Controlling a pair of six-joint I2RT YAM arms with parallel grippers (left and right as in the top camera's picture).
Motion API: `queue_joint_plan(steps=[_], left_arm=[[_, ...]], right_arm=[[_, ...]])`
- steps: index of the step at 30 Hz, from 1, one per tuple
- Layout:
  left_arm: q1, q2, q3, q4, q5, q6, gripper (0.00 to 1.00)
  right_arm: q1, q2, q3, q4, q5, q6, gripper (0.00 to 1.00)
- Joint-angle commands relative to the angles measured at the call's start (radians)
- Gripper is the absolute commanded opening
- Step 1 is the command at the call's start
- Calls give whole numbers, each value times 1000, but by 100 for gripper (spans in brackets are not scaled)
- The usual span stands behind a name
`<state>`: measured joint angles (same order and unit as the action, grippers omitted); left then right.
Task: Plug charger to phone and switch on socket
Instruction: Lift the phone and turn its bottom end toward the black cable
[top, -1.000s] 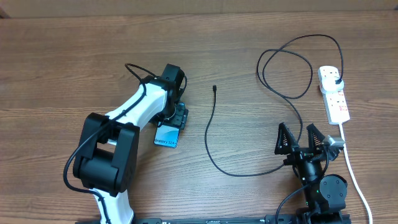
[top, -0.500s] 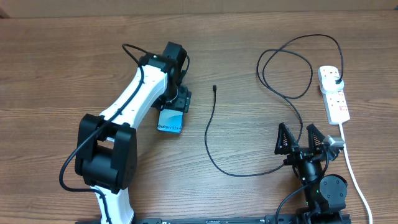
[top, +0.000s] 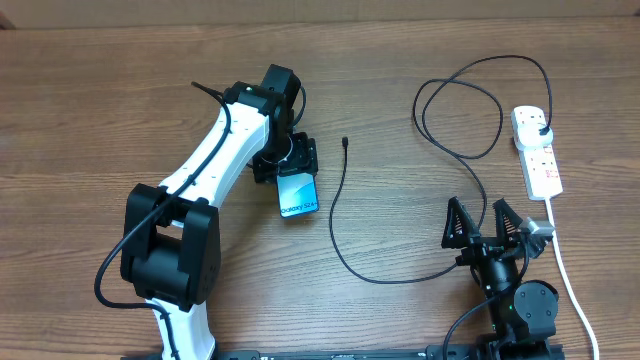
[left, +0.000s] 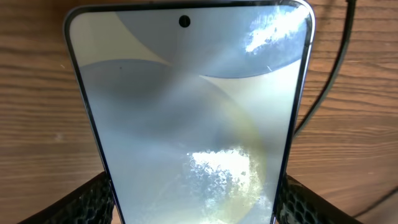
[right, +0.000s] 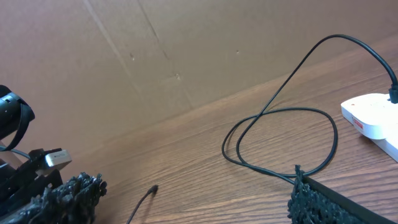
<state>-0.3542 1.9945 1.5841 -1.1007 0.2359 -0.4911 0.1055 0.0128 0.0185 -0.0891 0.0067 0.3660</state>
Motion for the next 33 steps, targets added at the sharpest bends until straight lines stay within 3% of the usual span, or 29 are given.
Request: queue_joint_plan(steps=[1, 14, 20, 25, 33], left_arm=[[-12, -3, 28, -16, 64, -63, 47], [-11, -3, 28, -50, 111, -101, 49], [14, -3, 28, -50, 256, -236, 47], [62, -3, 28, -47, 388, -349, 36], [171, -3, 28, -48, 610, -443, 36]], right_arm=[[5, -10, -11, 6, -1, -3, 100], [5, -10, -11, 6, -1, -3, 100], [5, -10, -11, 6, -1, -3, 100], [5, -10, -11, 6, -1, -3, 100], [5, -10, -11, 6, -1, -3, 100]])
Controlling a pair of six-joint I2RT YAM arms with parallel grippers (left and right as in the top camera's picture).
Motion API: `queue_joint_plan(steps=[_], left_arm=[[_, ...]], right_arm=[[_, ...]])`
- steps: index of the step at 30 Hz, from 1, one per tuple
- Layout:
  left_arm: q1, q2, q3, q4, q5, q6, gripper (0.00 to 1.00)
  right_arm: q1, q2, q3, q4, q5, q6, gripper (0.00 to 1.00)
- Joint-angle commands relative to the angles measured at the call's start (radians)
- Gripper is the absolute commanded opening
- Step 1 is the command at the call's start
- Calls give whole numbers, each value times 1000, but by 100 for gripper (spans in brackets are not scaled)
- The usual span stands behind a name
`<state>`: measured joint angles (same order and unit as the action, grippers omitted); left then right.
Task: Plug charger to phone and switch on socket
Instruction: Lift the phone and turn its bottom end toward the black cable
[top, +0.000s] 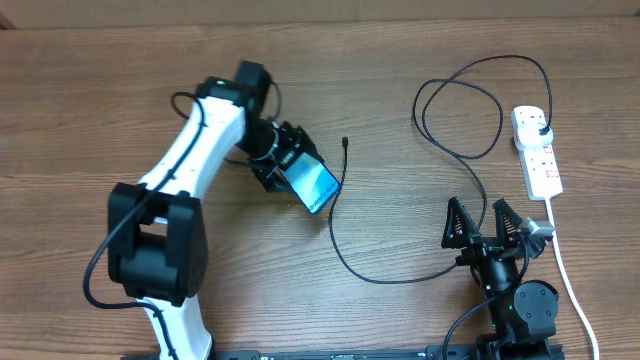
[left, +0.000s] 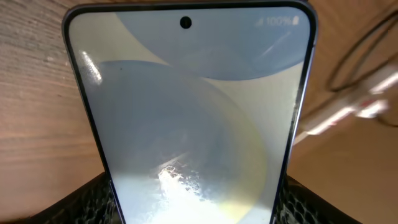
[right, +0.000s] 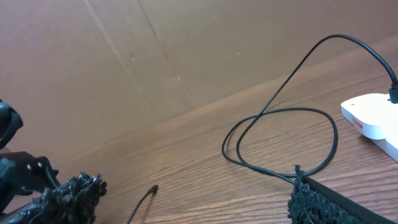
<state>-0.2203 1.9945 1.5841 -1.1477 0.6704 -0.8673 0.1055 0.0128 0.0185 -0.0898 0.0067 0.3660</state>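
My left gripper (top: 285, 158) is shut on the phone (top: 316, 183), holding it lifted and tilted, its lit screen filling the left wrist view (left: 189, 118). The black charger cable (top: 335, 215) lies on the table; its free plug tip (top: 345, 142) rests just right of the phone and shows in the right wrist view (right: 153, 188). The cable loops to the white socket strip (top: 536, 152) at the far right, where it is plugged in. My right gripper (top: 483, 222) stands open near the front edge, empty.
The strip's white lead (top: 565, 270) runs down the right side to the front edge. A brown cardboard wall (right: 155, 56) backs the table. The cable's big loop (top: 460, 110) lies left of the strip.
My left gripper has swung the phone from pointing toward the front to pointing right, toward the cable tip, and lifted it. The right arm has not moved.
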Motion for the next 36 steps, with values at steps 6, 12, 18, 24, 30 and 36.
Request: queue_joint_plan(steps=[6, 12, 18, 24, 30, 36], left_arm=[[92, -3, 28, -1, 308, -138, 36], [110, -3, 28, -5, 351, -238, 36], [110, -3, 28, -5, 352, -352, 36], [110, -3, 28, -4, 365, -394, 38], [110, -3, 28, -4, 431, -385, 37], [110, -3, 28, -4, 430, -386, 37]], right_arm=[[5, -10, -11, 7, -1, -3, 100], [5, -10, -11, 7, -1, -3, 100], [5, -10, -11, 7, -1, -3, 100], [5, -10, -11, 7, -1, -3, 100], [5, -10, -11, 7, -1, -3, 100], [5, -10, -11, 7, -1, -3, 100]])
